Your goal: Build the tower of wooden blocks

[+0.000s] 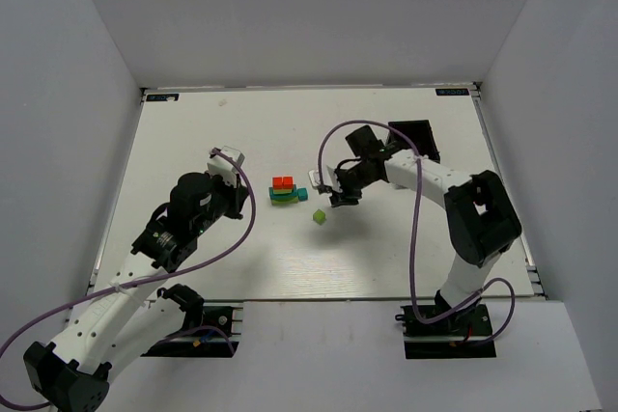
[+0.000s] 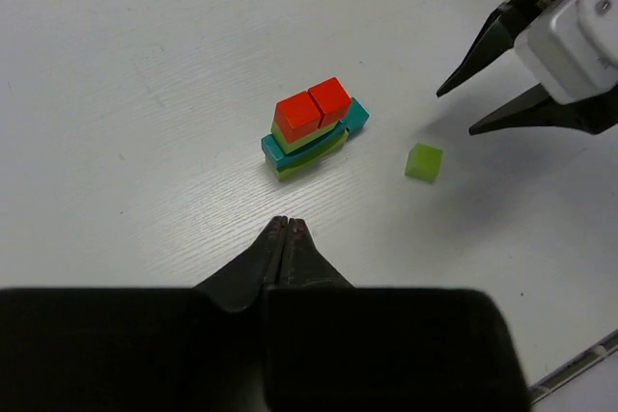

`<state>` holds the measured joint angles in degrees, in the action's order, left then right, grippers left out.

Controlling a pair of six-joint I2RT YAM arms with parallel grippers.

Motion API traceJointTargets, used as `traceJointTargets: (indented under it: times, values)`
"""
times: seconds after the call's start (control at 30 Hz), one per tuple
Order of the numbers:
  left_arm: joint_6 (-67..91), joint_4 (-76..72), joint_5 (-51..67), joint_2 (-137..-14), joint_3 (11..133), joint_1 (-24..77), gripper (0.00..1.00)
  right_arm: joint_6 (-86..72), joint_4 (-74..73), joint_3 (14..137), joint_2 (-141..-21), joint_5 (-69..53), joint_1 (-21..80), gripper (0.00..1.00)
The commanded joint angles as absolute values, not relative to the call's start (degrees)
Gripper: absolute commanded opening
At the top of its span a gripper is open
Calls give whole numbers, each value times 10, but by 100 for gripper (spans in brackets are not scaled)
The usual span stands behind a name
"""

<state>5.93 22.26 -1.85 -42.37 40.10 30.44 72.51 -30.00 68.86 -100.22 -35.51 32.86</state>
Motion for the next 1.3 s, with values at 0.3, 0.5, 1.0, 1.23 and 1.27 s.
traceJointTargets:
  times: [0.3,0.5,1.0,1.23,1.27]
  values:
    - [57,221,-5,-420,404,301,39,811,-308,706,-1053,-359,375,62]
    - [57,221,-5,-420,404,301,39,816,-312,715,-1077,-345,391,61]
    - [57,221,-5,-420,404,301,39,798,-308,715,-1069,-330,405,27]
    - [57,221,-5,-415,404,301,39,737,-275,733,-1056,-303,403,16]
    - [57,221,-5,-415,404,301,39,720,-272,737,-1057,-294,403,16]
